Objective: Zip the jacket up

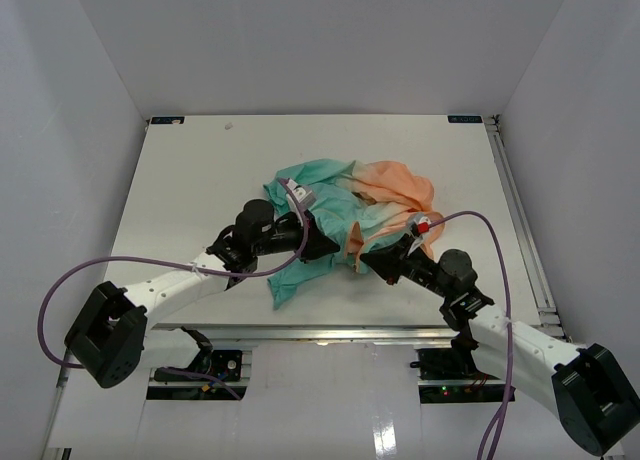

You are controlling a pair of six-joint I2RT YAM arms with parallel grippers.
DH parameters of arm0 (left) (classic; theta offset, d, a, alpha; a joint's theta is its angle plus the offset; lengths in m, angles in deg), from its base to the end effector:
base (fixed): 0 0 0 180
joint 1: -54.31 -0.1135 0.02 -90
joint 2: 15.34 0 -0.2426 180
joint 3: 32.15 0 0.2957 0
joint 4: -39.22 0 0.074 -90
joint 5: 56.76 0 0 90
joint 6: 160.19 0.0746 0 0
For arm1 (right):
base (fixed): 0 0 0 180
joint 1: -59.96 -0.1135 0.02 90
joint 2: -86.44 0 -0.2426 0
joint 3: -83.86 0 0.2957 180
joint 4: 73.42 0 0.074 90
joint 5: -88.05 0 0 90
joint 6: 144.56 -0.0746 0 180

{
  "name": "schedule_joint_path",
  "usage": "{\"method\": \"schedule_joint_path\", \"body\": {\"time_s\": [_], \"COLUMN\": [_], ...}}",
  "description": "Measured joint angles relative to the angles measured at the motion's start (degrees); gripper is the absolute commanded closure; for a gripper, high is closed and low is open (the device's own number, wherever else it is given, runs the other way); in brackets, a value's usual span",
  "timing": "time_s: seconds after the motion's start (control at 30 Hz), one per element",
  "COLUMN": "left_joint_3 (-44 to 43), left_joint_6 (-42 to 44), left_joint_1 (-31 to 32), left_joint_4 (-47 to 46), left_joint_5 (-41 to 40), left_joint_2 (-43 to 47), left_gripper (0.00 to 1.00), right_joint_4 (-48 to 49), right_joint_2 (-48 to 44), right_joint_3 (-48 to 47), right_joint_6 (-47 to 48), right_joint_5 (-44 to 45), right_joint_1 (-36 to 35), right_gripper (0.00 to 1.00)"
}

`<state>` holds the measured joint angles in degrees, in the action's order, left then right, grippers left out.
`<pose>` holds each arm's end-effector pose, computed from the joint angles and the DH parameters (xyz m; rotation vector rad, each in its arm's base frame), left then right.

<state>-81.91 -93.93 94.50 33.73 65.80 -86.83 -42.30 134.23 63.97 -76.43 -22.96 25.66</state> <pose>0.2408 -0.2559 0.1958 0.7090 1.8879 -1.2705 0.2012 0.1696 0.1629 -0.4805 1.5415 1.0483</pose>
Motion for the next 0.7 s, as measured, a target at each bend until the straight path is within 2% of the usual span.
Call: {"method": "schedule_joint_path", "body": {"time_s": [0.1,0.27,0.7], "left_joint_3": [2.7,5.6,7.6], "left_joint_6": [-3.3,-6.2,-8.0], "left_joint_1": [0.0,0.0,0.0], "left_joint_4": [-7.5,-14.0,-19.7], "left_joint_5": [2.1,3.4,4.7], "left_joint_2": [0.8,2.6,3.4], "left_gripper": [1.00,1.00,1.00], "right_joint_4": [2.2,6.0,12.4], "right_joint_2": [-0.4,-0.5,-1.5], "right_joint_3": [0.0,0.1,0.8], "right_joint_6": [1.0,1.7,2.6], "right_joint_5": [-0.2,-1.7,-6.9], "right_joint_1": [0.0,-0.1,-0.2], "right_gripper": [0.92,0.92,0.92]}}
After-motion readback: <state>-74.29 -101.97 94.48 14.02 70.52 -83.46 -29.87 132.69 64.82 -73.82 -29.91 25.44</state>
